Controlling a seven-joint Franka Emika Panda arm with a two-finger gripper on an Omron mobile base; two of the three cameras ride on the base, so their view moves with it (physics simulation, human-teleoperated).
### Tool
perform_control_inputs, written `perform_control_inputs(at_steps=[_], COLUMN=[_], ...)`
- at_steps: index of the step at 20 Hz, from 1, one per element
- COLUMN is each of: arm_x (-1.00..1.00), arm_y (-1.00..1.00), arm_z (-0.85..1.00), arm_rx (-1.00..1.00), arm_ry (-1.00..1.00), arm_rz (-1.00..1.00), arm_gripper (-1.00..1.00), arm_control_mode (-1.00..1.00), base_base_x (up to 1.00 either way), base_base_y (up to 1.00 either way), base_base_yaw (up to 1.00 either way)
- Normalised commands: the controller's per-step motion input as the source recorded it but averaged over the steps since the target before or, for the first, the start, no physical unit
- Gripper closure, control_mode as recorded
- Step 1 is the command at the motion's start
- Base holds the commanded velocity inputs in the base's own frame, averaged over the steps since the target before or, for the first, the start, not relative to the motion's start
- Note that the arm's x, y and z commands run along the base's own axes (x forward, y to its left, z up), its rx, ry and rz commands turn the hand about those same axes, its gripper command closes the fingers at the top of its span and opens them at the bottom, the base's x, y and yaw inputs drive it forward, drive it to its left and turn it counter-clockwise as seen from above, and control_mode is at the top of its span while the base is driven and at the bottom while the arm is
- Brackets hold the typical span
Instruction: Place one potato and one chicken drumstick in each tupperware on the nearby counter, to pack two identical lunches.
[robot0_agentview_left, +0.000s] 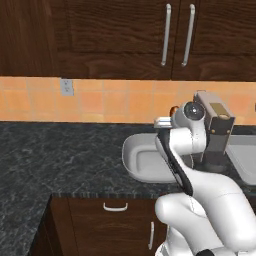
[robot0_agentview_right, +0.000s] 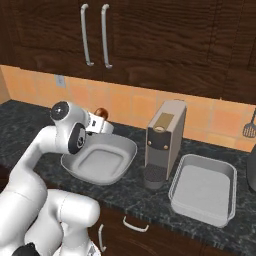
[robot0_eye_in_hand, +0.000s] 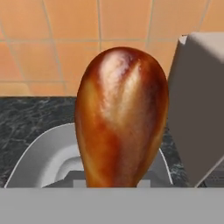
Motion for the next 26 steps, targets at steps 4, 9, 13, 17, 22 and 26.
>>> perform_control_inputs(at_steps=[4,9,13,17,22,26], arm_x=[0.38,0.17,0.38,0.34,0.08,0.02], arm_y=[0.01,0.09,0.34,0.42,0.36,0.07], arm_z=[-1.0,-0.94,-0.74,-0.47,-0.19,0.0], arm_rx=[0.02,0.0,0.0,0.0,0.0,0.0], arm_ry=[0.32,0.24,0.13,0.15,0.11,0.01], arm_rz=[0.01,0.01,0.0,0.0,0.0,-0.02], arm_gripper=[1.0,1.0,1.0,1.0,-1.0,-1.0], arm_control_mode=[-1.0,-1.0,-1.0,-1.0,-1.0,-1.0], base_base_x=[0.0,0.0,0.0,0.0,0.0,0.0], base_base_y=[0.0,0.0,0.0,0.0,0.0,0.0], base_base_yaw=[0.0,0.0,0.0,0.0,0.0,0.0])
